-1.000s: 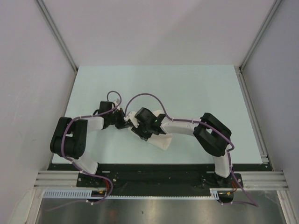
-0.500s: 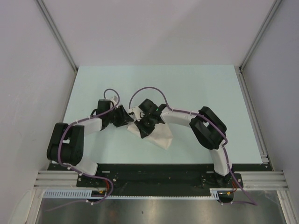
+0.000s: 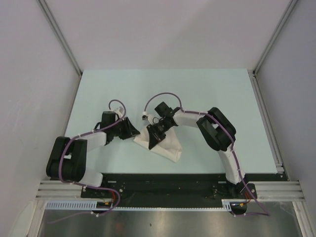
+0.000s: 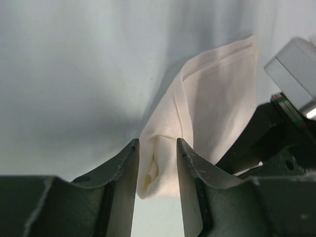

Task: Fold the napkin, place the utensils inside, and roll it up
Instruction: Roll the napkin with the utensil

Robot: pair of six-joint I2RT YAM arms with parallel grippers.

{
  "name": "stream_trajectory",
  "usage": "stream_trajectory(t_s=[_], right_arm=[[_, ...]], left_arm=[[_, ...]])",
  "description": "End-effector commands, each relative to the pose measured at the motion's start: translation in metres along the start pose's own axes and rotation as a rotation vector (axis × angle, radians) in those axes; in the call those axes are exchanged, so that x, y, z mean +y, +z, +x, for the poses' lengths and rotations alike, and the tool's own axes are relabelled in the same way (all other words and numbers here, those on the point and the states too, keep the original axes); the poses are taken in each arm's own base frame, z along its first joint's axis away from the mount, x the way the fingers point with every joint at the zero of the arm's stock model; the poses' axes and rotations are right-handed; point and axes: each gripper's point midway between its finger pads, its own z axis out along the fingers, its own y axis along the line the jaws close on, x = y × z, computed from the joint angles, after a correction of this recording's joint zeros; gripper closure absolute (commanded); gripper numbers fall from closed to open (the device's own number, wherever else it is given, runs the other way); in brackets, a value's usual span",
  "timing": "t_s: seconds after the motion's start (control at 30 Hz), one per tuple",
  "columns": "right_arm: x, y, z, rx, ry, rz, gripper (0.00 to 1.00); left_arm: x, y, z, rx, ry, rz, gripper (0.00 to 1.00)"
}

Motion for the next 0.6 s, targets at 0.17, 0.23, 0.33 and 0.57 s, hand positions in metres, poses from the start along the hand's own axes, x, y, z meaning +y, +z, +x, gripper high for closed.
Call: stream_trajectory(t_s=[0.17,0.23,0.33,0.57], right_arm=[[-0.011,-0.001,0.008,0.009,0.189,-0.129,0.8],[-0.017,-0.001,0.009,0.008,0.211,-0.129,0.81],[-0.022,-0.001,0.009,0.002,0.236,-0.128,0.81],[-0.021,-0.011,0.002,-0.033,0.236,-0.102,0.68]], left_arm=[[-0.014,0.004,0.01,0.016,0.027,0.121,0.58],[-0.015,0.006,0.011,0.02,0.025,0.127,0.59],[-0.017,0.008,0.013,0.025,0.025,0.139,0.61],[-0.013,0.018,0.018,0.06,0.003,0.132,1.0]])
